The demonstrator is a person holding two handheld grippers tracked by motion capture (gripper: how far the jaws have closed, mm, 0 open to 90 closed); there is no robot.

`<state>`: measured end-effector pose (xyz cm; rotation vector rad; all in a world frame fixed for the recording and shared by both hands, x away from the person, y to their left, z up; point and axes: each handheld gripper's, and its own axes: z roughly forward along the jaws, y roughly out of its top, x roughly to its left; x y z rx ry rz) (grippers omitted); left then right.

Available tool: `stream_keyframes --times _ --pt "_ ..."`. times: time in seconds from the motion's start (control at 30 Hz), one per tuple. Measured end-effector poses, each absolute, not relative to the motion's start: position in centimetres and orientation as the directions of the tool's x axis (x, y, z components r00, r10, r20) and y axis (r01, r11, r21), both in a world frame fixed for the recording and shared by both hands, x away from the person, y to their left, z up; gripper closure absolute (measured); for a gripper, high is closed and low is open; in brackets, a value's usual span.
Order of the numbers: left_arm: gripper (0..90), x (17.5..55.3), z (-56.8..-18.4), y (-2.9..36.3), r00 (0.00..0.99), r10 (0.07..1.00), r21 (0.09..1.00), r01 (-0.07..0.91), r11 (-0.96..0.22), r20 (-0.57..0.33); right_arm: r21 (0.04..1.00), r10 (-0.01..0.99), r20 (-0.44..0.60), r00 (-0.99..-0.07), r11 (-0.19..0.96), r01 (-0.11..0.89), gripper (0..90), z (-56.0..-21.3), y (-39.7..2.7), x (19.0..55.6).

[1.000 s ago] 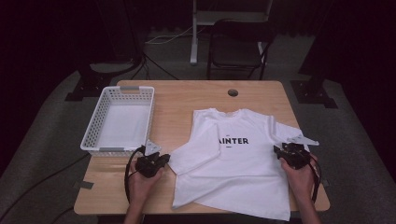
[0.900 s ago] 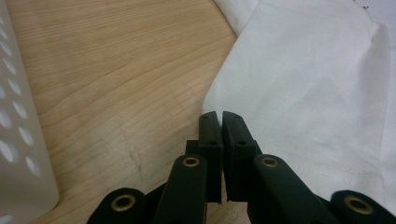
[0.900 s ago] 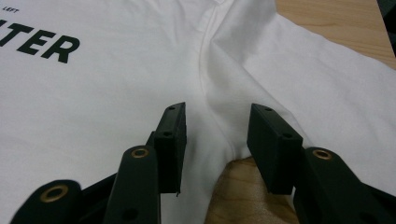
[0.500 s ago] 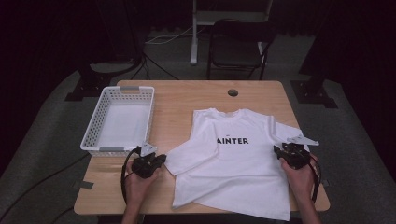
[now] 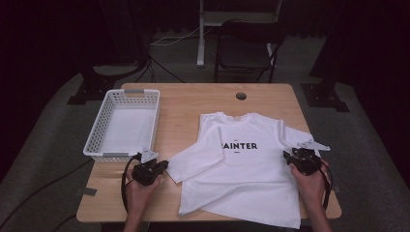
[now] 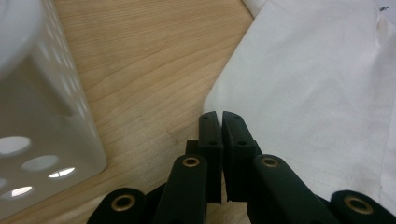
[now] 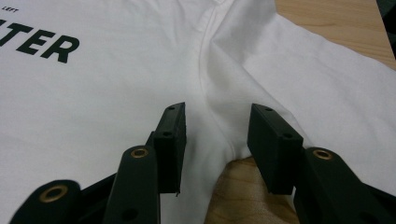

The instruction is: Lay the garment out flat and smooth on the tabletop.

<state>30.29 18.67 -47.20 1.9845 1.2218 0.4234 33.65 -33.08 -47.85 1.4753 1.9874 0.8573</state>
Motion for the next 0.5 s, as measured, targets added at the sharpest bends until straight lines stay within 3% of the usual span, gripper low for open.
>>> stream_keyframes --times 0.5 --pt "88.2 30.05 -47.32 19.23 0.476 0.873 0.742 0.621 -0.251 -0.103 0.744 0.962 -0.033 -0.272 0.206 0.635 55.6 -47.85 -33.09 33.64"
